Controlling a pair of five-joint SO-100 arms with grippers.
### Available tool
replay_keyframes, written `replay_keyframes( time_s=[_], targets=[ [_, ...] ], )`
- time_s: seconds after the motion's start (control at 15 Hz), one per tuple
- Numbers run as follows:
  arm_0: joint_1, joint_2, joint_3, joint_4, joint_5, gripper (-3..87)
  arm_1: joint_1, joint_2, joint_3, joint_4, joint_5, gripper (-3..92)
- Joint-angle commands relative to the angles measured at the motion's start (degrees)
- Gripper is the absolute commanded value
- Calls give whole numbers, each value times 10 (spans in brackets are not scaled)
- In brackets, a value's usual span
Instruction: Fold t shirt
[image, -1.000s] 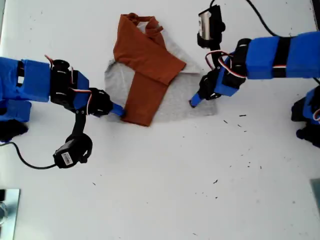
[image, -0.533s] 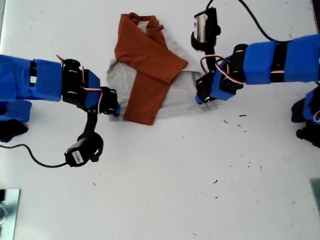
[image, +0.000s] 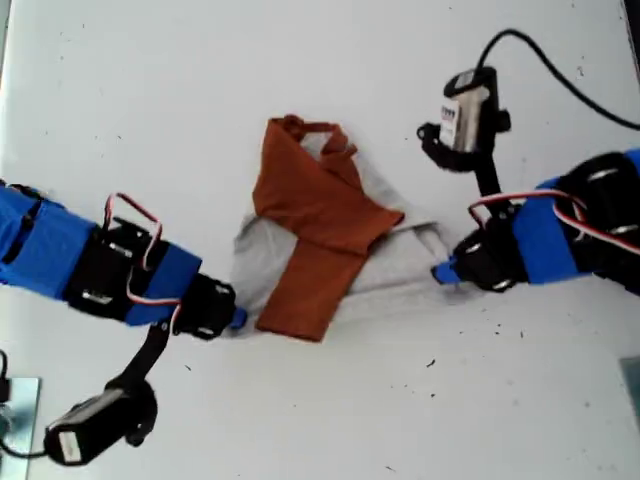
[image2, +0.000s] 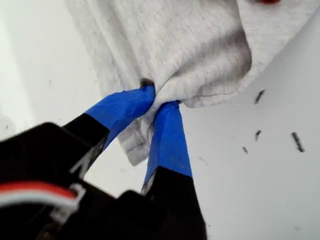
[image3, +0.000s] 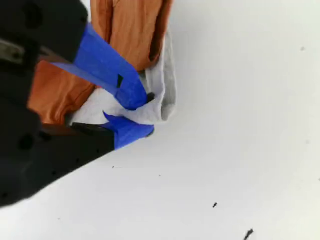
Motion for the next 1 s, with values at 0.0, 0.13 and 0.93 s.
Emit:
replay_keyframes(
  time_s=[0.0,0.13,0.93],
  targets=[
    [-9,69,-23,6,9,-3,33,11,-29,-21,-27,30],
    [-143,147,-21,72,90,-3,174,3,-74,-24,-93,32],
    [-348,632,541,-108,127,76,392,426,305,45,-19,341]
  ],
)
